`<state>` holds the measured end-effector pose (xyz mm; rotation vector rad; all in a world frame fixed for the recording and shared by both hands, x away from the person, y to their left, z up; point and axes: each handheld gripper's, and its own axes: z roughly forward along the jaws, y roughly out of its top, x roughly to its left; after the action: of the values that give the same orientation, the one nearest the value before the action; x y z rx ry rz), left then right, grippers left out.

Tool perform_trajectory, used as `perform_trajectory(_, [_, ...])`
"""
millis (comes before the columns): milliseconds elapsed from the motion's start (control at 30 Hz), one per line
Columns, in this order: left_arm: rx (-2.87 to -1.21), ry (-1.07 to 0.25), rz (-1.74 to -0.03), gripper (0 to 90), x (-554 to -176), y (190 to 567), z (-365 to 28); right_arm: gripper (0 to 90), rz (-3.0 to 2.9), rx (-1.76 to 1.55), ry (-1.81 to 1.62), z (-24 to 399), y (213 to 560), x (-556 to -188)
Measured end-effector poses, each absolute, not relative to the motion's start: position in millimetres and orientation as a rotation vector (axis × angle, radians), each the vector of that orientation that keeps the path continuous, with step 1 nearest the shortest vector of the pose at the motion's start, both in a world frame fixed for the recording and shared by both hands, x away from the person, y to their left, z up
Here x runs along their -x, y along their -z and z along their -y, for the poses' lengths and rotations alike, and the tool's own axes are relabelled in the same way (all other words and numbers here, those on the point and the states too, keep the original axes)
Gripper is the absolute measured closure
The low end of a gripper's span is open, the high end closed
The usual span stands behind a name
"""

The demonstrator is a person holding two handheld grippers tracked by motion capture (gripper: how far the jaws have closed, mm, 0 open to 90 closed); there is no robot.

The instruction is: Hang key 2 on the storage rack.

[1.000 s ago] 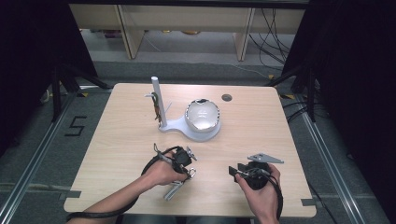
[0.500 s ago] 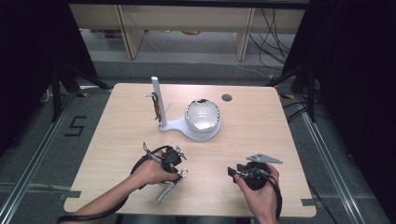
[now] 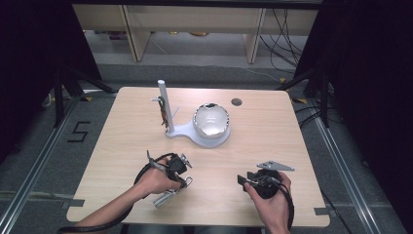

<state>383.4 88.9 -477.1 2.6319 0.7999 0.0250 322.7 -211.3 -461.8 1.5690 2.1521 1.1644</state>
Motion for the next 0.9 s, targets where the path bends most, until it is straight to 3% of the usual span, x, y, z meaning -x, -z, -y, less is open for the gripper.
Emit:
perform_trajectory(167, [-2.485, -0.034, -0.857, 84.4, -380.6, 465.3, -96.7, 55.3, -2.158, -1.584, -1.160, 210.8, 460.3, -321.5])
perform_trajectory(300, [-2.435, -0.089, -0.768, 84.4, -386.4, 449.3, -111.3, 55.2, -2.157, -1.584, -1.160, 210.9, 460.5, -321.5])
perform_trajectory(900, [-2.083, -0.157, -0.957, 84.5, -388.4, 426.1, -163.8, 55.2, -2.163, -1.563, -1.180, 209.3, 463.1, -322.0])
